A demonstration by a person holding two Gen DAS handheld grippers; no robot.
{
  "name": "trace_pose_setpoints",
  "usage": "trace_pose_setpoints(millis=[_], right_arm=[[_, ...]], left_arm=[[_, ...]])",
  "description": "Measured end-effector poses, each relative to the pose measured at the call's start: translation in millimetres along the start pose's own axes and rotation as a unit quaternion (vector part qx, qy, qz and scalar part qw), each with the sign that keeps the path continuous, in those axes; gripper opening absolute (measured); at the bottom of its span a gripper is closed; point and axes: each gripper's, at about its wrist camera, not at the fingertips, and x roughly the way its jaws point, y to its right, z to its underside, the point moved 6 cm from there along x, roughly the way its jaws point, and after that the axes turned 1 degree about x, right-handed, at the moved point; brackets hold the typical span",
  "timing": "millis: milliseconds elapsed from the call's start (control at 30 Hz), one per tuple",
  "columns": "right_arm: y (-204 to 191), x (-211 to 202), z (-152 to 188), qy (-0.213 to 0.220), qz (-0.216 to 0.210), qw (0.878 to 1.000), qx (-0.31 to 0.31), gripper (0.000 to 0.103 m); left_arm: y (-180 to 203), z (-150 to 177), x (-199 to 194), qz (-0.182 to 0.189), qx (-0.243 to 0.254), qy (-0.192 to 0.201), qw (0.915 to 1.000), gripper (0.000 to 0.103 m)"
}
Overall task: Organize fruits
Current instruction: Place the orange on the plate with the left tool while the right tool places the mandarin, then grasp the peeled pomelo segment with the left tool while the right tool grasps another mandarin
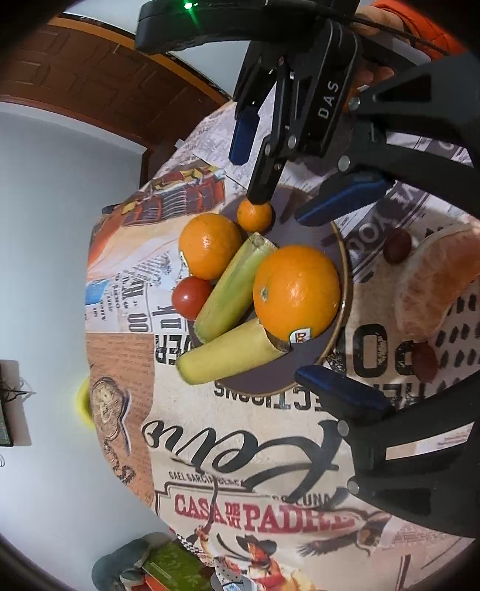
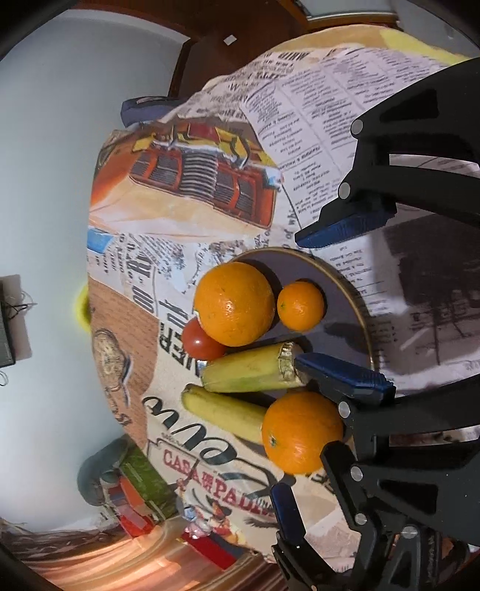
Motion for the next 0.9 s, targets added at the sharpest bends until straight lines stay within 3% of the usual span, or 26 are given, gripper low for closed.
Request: trace_pose_setpoints(millis=[533,900], right_arm=[[-5,-104,9,0.061,0.041,0.997,-0.022,0.055],[6,-132,37,0.055,0.060,0.997,-0.016,0.055]], left_arm=[[2,14,-95,-0.015,-0.010,0.048,0.9987,0.083],[9,51,-109,-0.023,-0.019,0.033,0.9990,0.083]])
